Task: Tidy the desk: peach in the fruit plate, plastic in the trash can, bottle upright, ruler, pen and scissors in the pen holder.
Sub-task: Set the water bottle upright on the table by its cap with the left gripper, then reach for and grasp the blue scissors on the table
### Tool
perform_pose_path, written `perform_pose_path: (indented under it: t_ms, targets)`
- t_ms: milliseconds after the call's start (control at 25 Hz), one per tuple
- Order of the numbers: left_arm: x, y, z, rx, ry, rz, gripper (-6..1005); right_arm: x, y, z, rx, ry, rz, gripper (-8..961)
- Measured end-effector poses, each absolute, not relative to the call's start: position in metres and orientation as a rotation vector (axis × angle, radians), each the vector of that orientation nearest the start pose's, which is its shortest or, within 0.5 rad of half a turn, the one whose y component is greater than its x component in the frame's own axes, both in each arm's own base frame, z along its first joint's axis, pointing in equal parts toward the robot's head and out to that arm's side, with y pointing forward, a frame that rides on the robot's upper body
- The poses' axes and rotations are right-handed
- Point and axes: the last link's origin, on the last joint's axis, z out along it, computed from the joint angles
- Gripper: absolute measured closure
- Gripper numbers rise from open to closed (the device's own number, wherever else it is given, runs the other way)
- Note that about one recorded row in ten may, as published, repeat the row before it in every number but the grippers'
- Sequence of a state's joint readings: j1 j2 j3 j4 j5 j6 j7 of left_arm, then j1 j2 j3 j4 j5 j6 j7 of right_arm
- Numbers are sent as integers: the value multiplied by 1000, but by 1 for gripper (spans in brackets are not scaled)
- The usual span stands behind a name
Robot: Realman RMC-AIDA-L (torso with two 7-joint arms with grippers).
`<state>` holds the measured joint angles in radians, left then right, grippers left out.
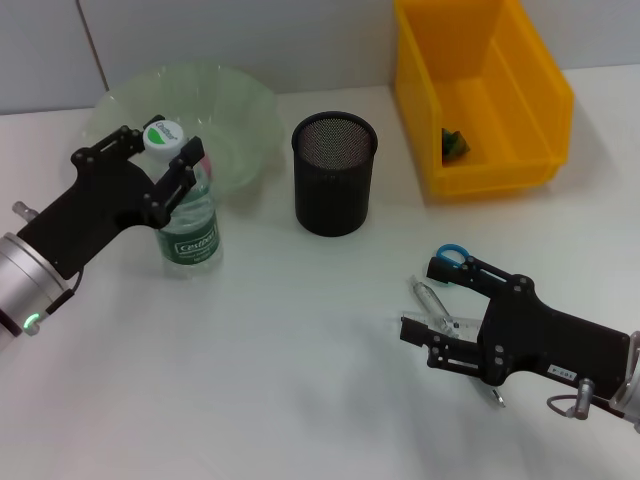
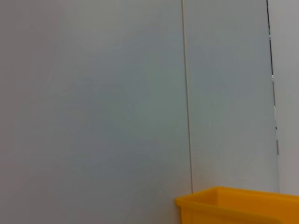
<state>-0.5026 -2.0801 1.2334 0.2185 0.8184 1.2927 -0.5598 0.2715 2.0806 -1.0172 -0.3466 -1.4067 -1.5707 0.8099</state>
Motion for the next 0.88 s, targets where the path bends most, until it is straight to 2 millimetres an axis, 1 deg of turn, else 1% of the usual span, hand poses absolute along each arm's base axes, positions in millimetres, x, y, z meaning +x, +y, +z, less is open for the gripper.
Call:
perform_pose_path:
  t_ms: [320, 440, 480, 560, 680, 880]
  targets:
    - [-265, 341, -34, -2130, -324, -932, 458, 299, 243, -40, -2457, 459, 1013, 129]
    - [-265, 339, -33, -2128, -324, -941, 458, 299, 244, -40, -2455, 459, 1013, 129]
    - [-265, 336, -29, -2101, -327, -979, 457, 300, 244, -39, -2453, 460, 1013, 129]
    - [-266, 336, -27, -2087, -332, -989, 457, 300, 244, -39, -2450, 461, 1014, 129]
    - [-268, 334, -24, -2052, -347, -1010, 332, 300, 244, -39, -2446, 463, 1015, 129]
    - [-273, 331, -21, -2031, -359, -1012, 249, 300, 245, -37, -2434, 464, 1017, 129]
